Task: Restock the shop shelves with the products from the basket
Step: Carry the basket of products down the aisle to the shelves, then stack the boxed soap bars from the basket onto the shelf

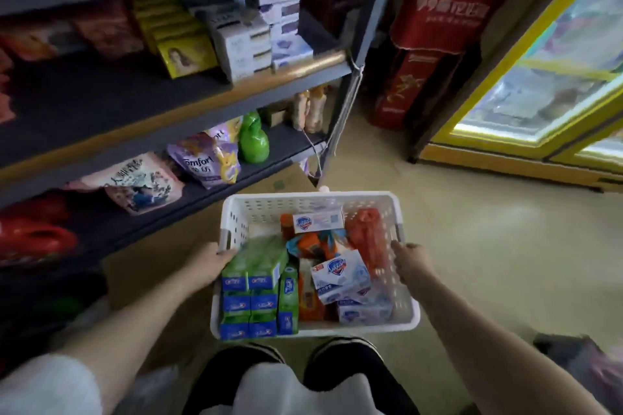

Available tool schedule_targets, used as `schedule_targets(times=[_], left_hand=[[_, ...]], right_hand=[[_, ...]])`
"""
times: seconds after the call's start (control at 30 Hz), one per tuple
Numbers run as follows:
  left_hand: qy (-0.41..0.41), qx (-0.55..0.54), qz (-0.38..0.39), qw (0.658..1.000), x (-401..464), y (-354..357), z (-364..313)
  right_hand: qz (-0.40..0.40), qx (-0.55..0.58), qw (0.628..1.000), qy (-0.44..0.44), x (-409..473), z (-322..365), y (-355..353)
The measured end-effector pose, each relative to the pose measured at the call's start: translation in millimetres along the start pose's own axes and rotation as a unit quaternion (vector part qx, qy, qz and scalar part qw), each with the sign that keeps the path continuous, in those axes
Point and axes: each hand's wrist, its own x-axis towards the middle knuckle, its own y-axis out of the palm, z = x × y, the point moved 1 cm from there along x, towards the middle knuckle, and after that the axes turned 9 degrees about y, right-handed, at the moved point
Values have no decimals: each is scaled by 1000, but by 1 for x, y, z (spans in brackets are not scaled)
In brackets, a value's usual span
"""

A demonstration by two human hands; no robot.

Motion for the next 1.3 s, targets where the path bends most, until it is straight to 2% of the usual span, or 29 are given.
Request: schedule_targets(times=[0.2, 0.37, 0.43, 0.53, 0.6, 0.73, 0.8, 0.83, 0.87, 0.9, 0.97, 1.03, 1.07, 1.17, 1.3], left_hand=[[-142, -73, -103, 982, 49, 18, 18], [-204, -54, -197, 958, 89, -3, 50], [-215, -70, -221, 949, 102, -10, 66], [-208, -71, -244, 944, 115, -10, 84], [-197, -64, -253, 945, 114, -7, 82], [-177, -65, -254, 949, 104, -4, 73], [-164, -60, -250, 952, 94, -2, 69], [-157, -42, -251, 954, 86, -3, 65], [-145, -10, -253, 956, 77, -3, 61], [-124, 37, -256, 958, 67, -4, 57], [-58, 128, -262, 955, 54, -3, 46], [13, 146, -270, 952, 51, -6, 33], [41, 145, -261, 954, 54, -9, 26], [105, 151, -209, 960, 81, -15, 15], [153, 164, -162, 961, 131, -17, -8]], right_hand=[[59, -165, 980, -90, 106, 97, 56], [125, -205, 964, -119, 160, 112, 142], [116, -215, 960, -140, 148, 124, 166], [59, -263, 941, -203, 139, 131, 176], [69, -262, 936, -225, 137, 127, 171], [70, -280, 939, -188, 130, 131, 169], [31, -329, 928, -174, 118, 136, 167], [-3, -375, 907, -192, 109, 136, 164], [-33, -426, 870, -247, 100, 134, 163], [-30, -474, 815, -332, 88, 129, 162], [85, -537, 690, -478, 69, 120, 166], [204, -589, 616, -481, 61, 117, 176], [229, -620, 581, -475, 63, 119, 184], [230, -662, 522, -487, 74, 127, 204], [234, -673, 520, -471, 79, 132, 194]])
